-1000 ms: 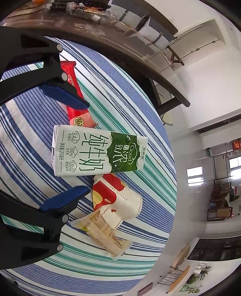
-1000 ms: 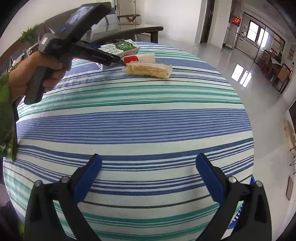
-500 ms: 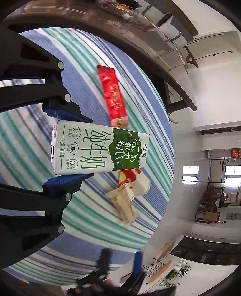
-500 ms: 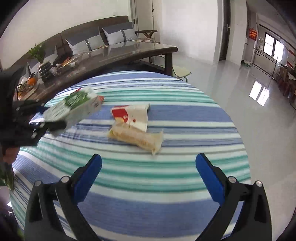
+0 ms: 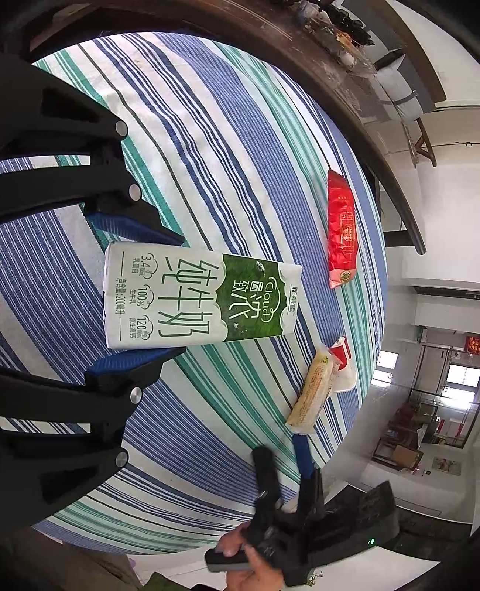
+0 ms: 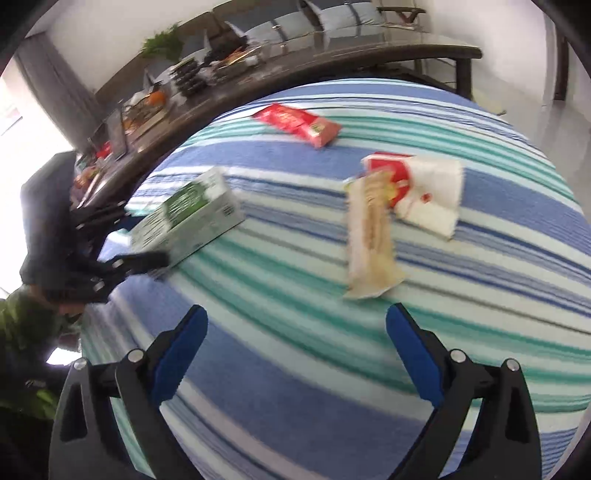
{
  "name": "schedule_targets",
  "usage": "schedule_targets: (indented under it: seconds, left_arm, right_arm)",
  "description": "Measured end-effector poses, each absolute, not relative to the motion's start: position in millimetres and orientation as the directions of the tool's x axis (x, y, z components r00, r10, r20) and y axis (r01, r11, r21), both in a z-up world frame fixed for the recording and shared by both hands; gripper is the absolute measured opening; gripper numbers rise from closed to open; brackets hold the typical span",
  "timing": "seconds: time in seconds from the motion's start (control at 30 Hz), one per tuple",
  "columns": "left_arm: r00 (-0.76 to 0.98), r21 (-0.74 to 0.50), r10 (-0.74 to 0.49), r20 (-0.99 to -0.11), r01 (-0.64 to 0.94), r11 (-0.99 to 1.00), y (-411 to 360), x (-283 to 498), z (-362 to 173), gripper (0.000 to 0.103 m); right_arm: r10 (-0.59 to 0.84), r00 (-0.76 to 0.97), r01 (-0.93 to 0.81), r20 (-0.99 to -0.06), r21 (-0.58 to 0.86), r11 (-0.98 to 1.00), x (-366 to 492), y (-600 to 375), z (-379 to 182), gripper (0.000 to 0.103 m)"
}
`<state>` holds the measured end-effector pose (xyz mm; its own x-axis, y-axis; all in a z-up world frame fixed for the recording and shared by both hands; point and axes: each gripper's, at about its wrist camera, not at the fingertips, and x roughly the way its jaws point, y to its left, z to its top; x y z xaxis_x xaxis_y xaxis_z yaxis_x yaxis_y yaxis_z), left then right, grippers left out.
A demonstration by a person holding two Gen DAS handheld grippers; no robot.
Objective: Collect trash
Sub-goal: 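Grasp the wrapped bread packet with the right tool while the left tool holds the carton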
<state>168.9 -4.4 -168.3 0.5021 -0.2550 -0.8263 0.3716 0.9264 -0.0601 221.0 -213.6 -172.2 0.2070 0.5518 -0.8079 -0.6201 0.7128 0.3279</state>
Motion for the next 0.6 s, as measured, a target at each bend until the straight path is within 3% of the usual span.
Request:
schedule_targets:
  seconds: [0.07,0.13,0.33,0.6]
  left_arm:
    - [0.504,-0.056,-0.255,-0.825,0.377,0.924,-6,169,-171,0.061]
    - [0.509,-0.049,-0.254,-0.822,0.381,0.923,-8,169,-174,0.078]
    - [0.518,0.0,-0.211,-0.829,0.378,0.926,-12,167,-186,0.085]
    - [0.526,0.012,-0.203,-0.826,0.375,0.927,-5,171,-182,0.091]
  right_arm:
    - [0.514,0.232,-0.621,-0.826,0.281,0.732,201,-207,-169,0.094]
    - [0.446,0.296,-0.552,-0.845,0.23,0.802,193,-209,-169,0.094]
    - [0.265,0.422,-0.42,-0.867,0.072,0.905,193,-215,-179,0.094]
    - [0.198,0.443,-0.432,-0.874,-0.014,0.902,235,-200,-160,0.091]
